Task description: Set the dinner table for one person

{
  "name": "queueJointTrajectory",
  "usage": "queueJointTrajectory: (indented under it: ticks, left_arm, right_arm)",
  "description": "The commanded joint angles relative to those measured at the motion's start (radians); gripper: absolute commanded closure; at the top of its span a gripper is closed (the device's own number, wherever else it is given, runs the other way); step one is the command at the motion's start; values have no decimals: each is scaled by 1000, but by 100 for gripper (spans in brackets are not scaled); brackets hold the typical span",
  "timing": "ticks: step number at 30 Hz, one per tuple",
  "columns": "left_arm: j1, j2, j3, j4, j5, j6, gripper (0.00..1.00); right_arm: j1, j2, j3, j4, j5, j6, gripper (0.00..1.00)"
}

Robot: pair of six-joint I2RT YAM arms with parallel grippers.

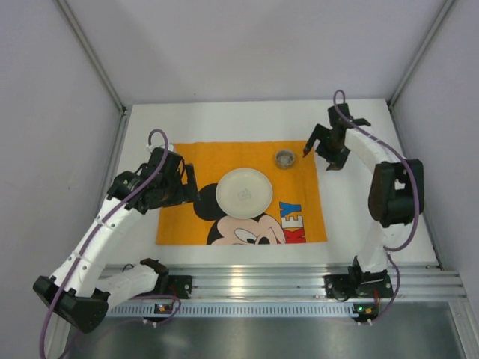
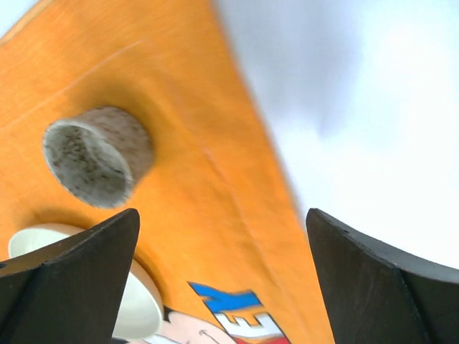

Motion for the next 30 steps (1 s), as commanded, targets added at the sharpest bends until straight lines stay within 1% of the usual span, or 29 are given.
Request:
queueJointTrajectory:
  ticks: [1,2,3,4,5,7,8,9,10,11,13,15,19,20,25,26,29,30]
  left_arm:
    - [-1,-31,-61,35,21,43,1]
    - [-1,-42,-75,53,29,49,2]
    - [-1,-46,-90,64,49,52,2]
    - [-1,-51,-121,76,60,53,1]
    - [-1,-59,-136,96,73,59,2]
    - [-1,-60,-173,117,113,66,1]
    - [-1,-56,-179,125,124,73,2]
    - [-1,-51,-187,134,147,78,1]
    - [-1,-46,-187,137,155,82,2]
    - [-1,-37,-186,138,161,93,2]
    - [-1,-28,-176,142,172,104,2]
    - [-1,-14,-164,139,179,116,2]
    - [-1,21,-121,112,190,135,2]
    - [-1,26,-110,102,187,136,1]
    - [-1,59,-57,69,155,127,2]
    - [-1,61,-54,67,156,121,2]
    - [-1,70,-46,64,159,92,2]
    - [-1,70,-46,65,162,83,2]
  right_arm:
    - [-156,-296,-108,-37,28,-38,0]
    - [-241,-341,-191,-47,31,-44,0]
    - [-278,-423,-231,-65,36,-59,0]
    - [-314,-460,-268,-79,46,-67,0]
    - [-378,-493,-335,-94,92,-76,0]
    - [-441,-569,-397,-125,123,-103,1]
    - [-504,-588,-449,-140,144,-110,1]
    - [-535,-615,-472,-149,152,-122,4]
    - [-591,-623,-507,-157,169,-124,5]
    - [-616,-632,-523,-160,174,-132,9]
    - [-650,-636,-553,-159,193,-144,13]
    - [-679,-623,-563,-153,203,-147,21]
    - [-720,-602,-587,-123,209,-139,27]
    - [-727,-599,-595,-104,206,-136,29]
    - [-731,-561,-639,-33,194,-129,37]
    - [-731,-553,-645,-24,194,-130,41]
    - [-734,-511,-676,24,181,-139,48]
    - [-736,-496,-684,36,181,-141,49]
